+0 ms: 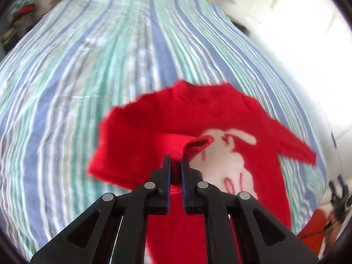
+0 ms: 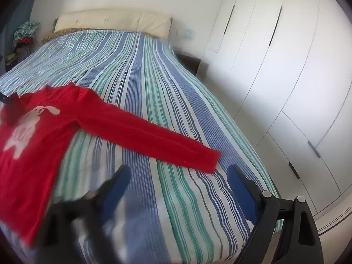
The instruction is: Fold small clothes
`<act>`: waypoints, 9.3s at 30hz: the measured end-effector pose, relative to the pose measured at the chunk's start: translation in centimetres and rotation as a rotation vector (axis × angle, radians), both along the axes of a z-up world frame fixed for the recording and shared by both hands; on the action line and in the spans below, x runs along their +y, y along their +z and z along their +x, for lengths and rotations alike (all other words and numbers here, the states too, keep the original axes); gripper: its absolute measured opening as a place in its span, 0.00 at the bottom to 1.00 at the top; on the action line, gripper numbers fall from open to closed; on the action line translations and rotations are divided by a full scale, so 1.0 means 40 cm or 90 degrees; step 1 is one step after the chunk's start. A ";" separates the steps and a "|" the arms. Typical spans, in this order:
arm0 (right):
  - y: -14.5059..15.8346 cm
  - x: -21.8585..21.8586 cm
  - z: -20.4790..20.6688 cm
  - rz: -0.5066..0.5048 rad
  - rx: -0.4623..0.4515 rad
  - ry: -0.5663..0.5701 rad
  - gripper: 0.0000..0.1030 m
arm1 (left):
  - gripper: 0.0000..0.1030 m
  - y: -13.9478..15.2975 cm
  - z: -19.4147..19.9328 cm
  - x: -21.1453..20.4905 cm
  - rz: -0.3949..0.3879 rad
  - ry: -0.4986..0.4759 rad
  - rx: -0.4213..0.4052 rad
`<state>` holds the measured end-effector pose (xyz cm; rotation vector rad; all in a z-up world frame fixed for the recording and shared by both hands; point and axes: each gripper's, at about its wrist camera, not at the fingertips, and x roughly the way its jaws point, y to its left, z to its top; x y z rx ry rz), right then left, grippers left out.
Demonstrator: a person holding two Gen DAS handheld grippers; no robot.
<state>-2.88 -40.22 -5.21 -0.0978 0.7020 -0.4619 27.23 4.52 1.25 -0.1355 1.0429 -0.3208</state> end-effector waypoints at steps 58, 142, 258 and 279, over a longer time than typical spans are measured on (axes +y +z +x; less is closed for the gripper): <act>-0.048 -0.018 0.061 0.032 0.090 -0.004 0.86 | 0.64 -0.103 -0.118 0.590 0.059 0.351 0.009; -0.041 -0.003 0.052 0.006 0.086 -0.006 0.86 | 1.00 -0.348 -0.280 0.309 0.150 0.276 0.078; 0.314 0.092 0.556 0.512 -0.144 0.214 0.06 | 1.00 -0.363 -0.302 0.280 0.202 0.223 0.016; 0.024 0.259 0.817 0.537 0.145 0.202 0.70 | 1.00 -0.365 -0.306 0.273 0.212 0.224 0.005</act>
